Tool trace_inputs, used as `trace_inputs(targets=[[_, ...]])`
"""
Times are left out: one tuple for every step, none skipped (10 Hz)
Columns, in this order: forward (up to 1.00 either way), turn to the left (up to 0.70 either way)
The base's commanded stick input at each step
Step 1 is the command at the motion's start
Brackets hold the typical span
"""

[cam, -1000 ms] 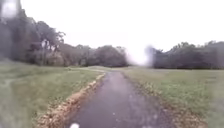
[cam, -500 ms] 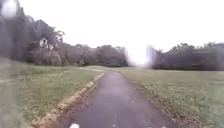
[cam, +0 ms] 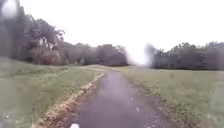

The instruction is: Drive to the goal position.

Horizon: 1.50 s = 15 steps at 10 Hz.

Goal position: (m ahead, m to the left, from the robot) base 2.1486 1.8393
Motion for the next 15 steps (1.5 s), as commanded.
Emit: trace_inputs(targets=[[0.50, 0.00], [0.50, 0.00], [0.50, 0.00], [0.50, 0.00], [0.50, 0.00], [0.50, 0.00], [0.50, 0.00], [0.50, 0.00], [0.50, 0.00], [0.50, 0.00], [0.50, 0.00], [0.50, 0.00], [0.50, 0.00], [0.50, 0.00], [0.50, 0.00]])
